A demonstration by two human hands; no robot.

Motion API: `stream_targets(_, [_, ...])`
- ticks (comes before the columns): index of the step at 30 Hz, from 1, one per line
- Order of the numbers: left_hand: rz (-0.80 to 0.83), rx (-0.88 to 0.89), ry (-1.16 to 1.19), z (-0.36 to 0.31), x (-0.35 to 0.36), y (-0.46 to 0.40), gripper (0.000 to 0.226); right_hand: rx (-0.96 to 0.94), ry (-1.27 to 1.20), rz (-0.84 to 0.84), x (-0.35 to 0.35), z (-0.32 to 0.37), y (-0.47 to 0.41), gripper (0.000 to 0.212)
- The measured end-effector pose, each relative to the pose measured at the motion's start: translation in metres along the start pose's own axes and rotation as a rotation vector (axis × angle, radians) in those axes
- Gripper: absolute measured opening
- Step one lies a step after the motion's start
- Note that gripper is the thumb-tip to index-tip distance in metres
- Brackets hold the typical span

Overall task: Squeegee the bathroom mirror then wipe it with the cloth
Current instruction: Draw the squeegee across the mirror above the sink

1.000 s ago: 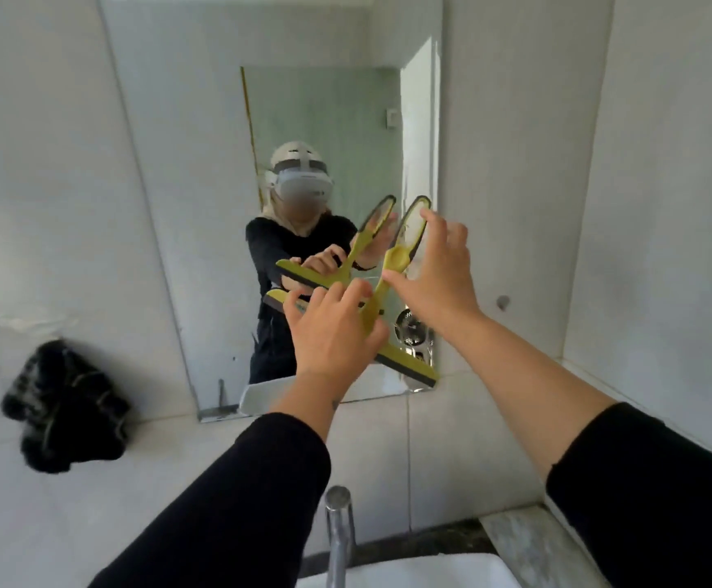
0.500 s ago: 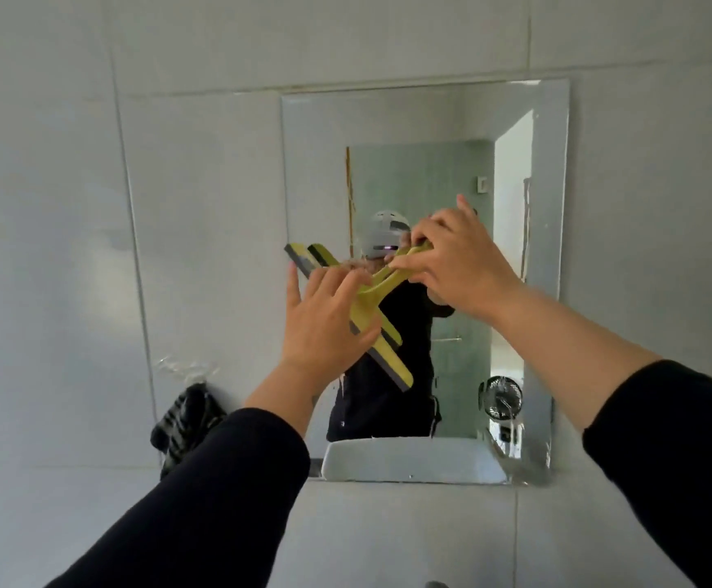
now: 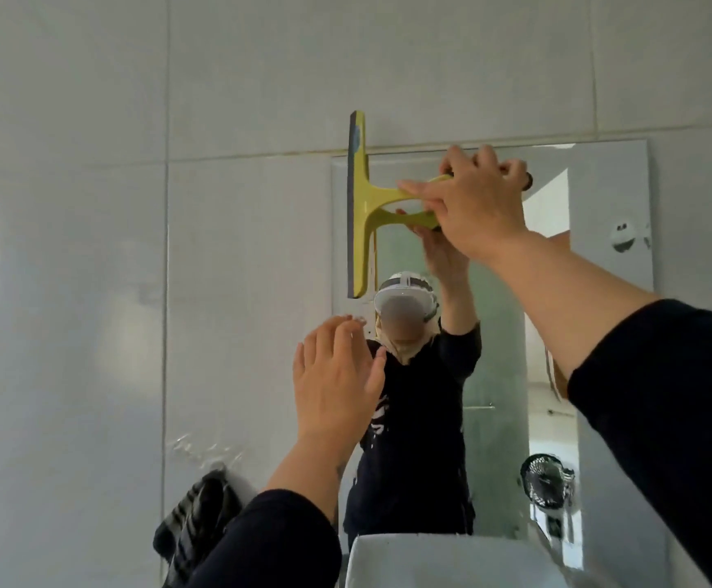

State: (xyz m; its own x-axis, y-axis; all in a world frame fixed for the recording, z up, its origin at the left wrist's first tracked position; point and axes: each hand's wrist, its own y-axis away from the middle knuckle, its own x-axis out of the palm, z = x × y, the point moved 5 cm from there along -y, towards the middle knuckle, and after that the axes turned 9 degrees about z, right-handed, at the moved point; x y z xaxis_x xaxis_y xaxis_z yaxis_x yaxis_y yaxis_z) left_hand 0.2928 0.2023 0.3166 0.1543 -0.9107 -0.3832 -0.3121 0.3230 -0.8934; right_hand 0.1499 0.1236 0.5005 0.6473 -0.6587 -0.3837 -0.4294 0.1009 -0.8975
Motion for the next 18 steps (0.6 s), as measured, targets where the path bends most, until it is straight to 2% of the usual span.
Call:
stream_targets(11, [0.144,-0.103,-0.005,-0.016,0.041,-0.024,0.085,0.009,0.027,0.001,0.009,0.02,-0.049,0.047])
stream_targets(18, [0.112,-0.106,-0.047,-0.014,0.046,-0.026,0.092,0.013,0.032,0.051,0.015,0.006,-0.039,0.046])
